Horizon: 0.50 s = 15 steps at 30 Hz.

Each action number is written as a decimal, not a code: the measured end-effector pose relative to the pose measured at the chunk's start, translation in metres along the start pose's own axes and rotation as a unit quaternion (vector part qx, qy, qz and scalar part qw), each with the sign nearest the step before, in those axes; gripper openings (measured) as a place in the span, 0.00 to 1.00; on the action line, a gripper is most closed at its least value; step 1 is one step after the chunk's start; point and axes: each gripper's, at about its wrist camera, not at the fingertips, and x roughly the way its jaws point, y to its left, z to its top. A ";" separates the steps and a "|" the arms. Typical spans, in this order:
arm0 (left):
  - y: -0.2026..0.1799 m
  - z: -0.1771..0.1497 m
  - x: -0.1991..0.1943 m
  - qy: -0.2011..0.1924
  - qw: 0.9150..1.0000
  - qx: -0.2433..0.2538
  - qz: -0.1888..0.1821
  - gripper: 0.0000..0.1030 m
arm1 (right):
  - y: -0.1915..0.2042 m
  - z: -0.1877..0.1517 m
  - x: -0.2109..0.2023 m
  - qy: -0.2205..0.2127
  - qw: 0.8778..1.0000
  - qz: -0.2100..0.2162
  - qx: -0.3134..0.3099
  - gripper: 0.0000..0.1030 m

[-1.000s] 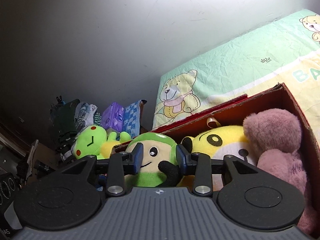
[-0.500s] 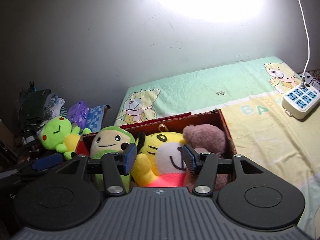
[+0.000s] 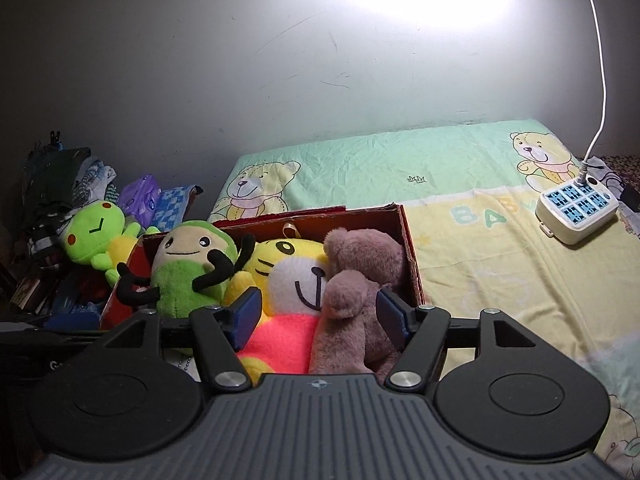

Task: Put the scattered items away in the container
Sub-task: 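Lower the bean plush into the box and open the right tool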

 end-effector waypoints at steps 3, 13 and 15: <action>-0.008 -0.003 -0.001 0.015 0.999 -0.007 0.031 0.99 | -0.002 0.000 0.000 0.010 1.000 0.000 -0.017 0.69; -0.038 -0.011 -0.011 0.019 0.996 -0.041 0.073 0.99 | -0.023 0.002 -0.005 0.025 0.998 0.020 -0.049 0.75; -0.045 -0.012 -0.012 0.018 0.995 -0.039 0.093 0.99 | -0.027 0.001 -0.005 0.030 0.998 0.036 -0.051 0.77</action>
